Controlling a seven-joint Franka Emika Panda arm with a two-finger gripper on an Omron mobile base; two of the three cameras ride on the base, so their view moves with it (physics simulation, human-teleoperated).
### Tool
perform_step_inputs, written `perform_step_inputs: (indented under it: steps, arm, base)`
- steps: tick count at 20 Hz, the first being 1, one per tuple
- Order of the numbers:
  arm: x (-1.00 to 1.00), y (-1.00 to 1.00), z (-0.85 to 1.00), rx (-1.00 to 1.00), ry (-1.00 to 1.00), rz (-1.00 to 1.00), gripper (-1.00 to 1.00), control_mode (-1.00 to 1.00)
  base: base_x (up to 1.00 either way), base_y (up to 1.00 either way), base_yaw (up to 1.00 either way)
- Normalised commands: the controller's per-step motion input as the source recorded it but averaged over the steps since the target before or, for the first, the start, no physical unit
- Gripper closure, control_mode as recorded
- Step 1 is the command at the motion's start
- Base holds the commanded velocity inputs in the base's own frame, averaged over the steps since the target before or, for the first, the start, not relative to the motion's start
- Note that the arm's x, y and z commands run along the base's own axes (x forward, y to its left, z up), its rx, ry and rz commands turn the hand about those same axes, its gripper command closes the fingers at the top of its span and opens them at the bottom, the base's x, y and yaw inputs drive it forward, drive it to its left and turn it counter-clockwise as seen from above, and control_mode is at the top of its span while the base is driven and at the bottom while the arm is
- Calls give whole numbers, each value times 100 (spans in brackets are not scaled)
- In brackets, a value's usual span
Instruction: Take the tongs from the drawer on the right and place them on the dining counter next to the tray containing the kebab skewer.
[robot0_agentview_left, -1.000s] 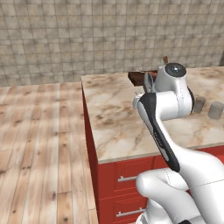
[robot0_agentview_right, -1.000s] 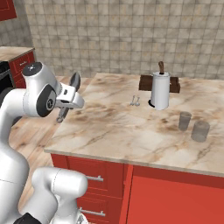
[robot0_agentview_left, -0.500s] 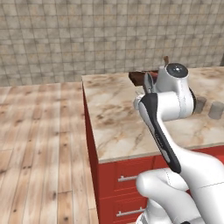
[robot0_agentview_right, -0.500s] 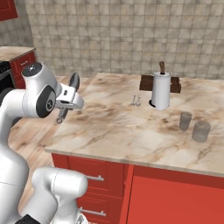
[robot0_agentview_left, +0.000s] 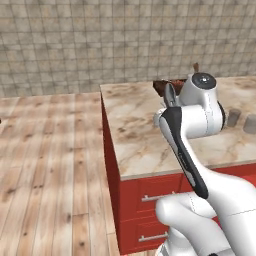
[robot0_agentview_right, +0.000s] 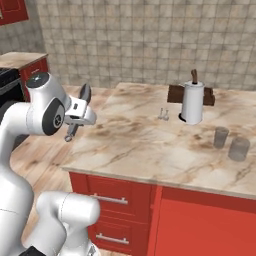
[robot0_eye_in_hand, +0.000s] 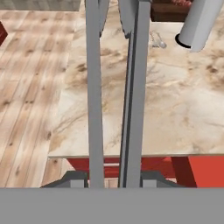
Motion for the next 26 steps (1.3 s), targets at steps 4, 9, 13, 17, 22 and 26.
perform_step_inputs:
  steps: [4, 9, 13, 17, 22, 26]
  arm:
    - [0, 0, 0, 0, 0, 0, 100, 100]
    - [0, 0, 0, 0, 0, 0, 100, 100]
    - [0, 0, 0, 0, 0, 0, 100, 100]
    - [0, 0, 0, 0, 0, 0, 100, 100]
    - [0, 0, 0, 0, 0, 0, 100, 100]
    - [0, 0, 0, 0, 0, 0, 100, 100]
  base:
    - [-35, 72, 3]
    - [-25, 84, 1]
    - [-16, 82, 0]
    - [-4, 76, 0]
    - [8, 56, -1]
    - [59, 21, 0]
